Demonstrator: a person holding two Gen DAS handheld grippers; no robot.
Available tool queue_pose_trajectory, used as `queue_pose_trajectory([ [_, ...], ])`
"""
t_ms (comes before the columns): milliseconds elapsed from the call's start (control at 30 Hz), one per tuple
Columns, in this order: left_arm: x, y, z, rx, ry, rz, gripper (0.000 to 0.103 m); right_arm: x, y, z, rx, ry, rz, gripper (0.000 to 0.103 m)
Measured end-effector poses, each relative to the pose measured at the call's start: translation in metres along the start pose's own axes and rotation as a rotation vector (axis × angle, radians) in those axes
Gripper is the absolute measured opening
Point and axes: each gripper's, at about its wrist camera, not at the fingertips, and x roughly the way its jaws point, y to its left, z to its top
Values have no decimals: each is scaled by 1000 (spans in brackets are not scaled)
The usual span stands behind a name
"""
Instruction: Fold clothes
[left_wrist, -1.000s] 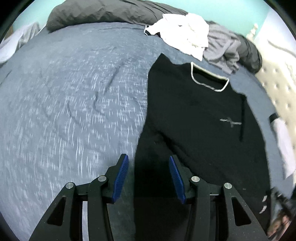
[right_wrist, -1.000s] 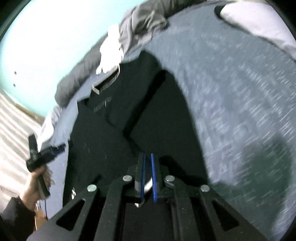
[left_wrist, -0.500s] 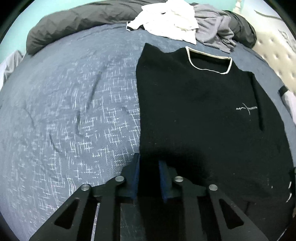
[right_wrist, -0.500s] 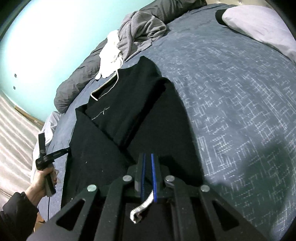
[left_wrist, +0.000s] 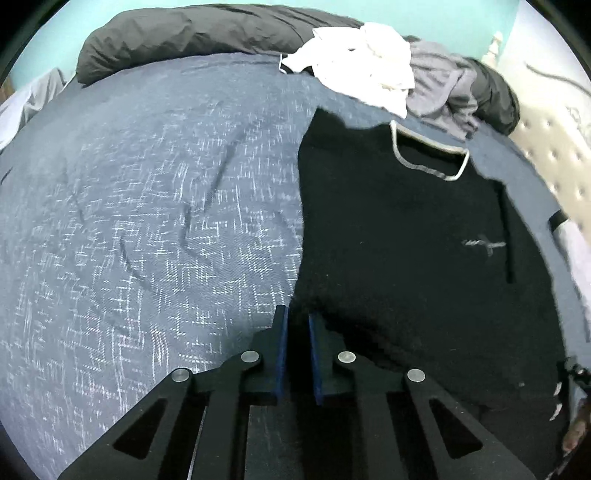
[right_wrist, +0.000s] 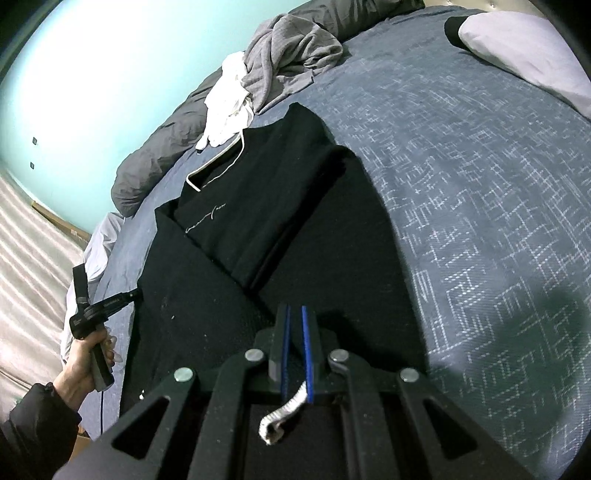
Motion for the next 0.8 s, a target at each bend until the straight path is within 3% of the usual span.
queue_pose_trajectory([
  [233,-24,-2,28,-34,-75,6,20,0,0,5,6,-10,14,6],
  [300,-20,-1,45,-60,-81,-4,40,0,1,6,0,-12,19,6],
  [500,13,-9,100,-87,-56,-64,42,-5,3,20,-46,-46,-8,7],
  [633,41,-12,131,-106,-49,-74,43,-3,-1,27,-64,-54,-30,40],
  [800,72,-14,157,-92,-27,-58,43,3,-3,30,-71,-40,-35,40],
])
